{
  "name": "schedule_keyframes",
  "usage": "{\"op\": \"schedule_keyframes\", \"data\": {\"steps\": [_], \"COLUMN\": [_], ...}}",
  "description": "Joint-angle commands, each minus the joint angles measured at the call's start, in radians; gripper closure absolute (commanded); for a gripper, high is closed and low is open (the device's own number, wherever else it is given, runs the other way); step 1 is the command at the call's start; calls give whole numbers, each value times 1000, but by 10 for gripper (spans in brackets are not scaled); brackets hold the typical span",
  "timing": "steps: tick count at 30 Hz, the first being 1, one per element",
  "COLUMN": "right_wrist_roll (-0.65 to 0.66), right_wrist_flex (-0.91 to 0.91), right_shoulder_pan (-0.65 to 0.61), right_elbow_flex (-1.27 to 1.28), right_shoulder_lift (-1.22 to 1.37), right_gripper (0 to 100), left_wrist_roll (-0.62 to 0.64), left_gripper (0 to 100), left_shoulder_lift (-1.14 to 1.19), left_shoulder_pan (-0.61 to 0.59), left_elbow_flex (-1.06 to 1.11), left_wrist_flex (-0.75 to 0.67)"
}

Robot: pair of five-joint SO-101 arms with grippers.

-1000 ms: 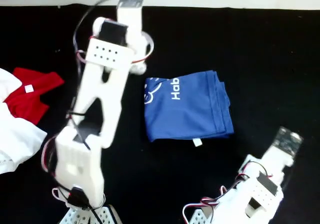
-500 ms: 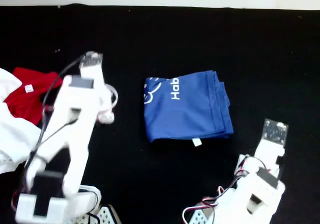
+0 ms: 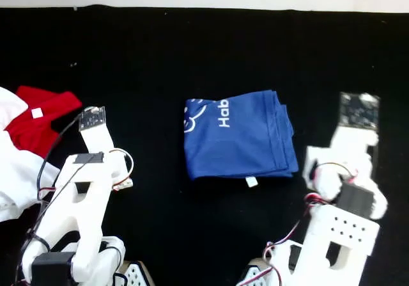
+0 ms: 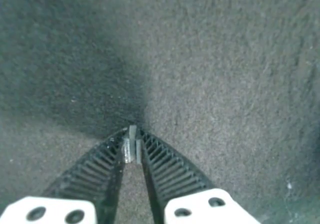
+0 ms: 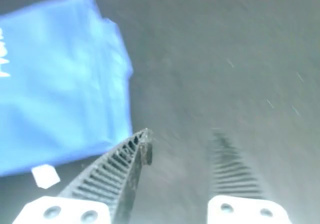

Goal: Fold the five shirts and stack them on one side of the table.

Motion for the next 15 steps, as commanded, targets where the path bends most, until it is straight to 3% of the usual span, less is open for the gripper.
{"op": "schedule_keyframes", "data": {"steps": [1, 6, 15], "right_wrist_roll": [-78, -195, -262], "right_wrist_flex": [-94, -104, 231], "right_shoulder_pan": [-136, -173, -226], "right_elbow_flex": [-61, -193, -796], "right_shoulder_lift": [53, 371, 1033], "right_gripper": [689, 685, 563], "left_wrist_roll": [-3, -6, -3], "left_gripper": [992, 992, 992], "left_shoulder_lift": [5, 5, 5], "left_shoulder_pan": [-21, -22, -22], "left_elbow_flex": [2, 5, 7], "left_wrist_flex": [-15, -29, -29]}}
